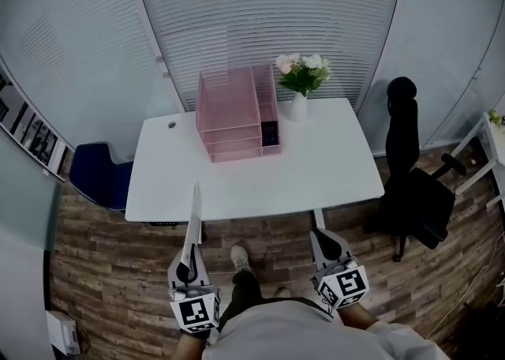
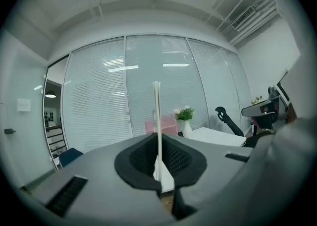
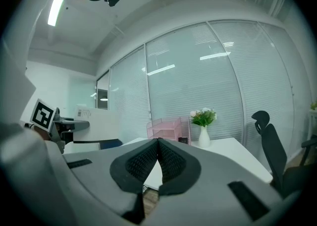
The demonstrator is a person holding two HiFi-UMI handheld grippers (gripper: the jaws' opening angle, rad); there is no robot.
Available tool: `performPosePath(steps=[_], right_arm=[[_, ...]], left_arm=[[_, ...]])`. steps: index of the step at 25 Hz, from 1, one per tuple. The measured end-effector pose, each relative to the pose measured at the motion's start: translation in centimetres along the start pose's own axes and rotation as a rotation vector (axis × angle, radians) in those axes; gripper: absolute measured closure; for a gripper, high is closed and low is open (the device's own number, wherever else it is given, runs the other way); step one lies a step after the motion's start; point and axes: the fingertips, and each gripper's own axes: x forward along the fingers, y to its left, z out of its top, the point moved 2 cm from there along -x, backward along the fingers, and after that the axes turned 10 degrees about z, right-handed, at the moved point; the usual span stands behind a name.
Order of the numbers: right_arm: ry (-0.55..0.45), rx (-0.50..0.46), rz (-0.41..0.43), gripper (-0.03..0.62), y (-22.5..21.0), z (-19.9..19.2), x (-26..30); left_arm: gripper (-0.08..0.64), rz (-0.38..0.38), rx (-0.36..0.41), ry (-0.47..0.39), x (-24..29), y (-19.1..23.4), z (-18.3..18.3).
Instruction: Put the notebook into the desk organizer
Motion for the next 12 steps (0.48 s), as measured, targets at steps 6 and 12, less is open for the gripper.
performPosePath(steps=[6,12], right_arm=[[0.028,-0.015,-0.032,0.578,-2.2,0.2,4.8],[0.046,-0.031,-0.091,0.578,-5.7,2.4,12.2]], left_arm=[[0.545,-0.011,0.008,-0.035,7.4,1.1,0.6],[0.545,-0.031,0.006,-0.036,16.3,3.1,1.7]])
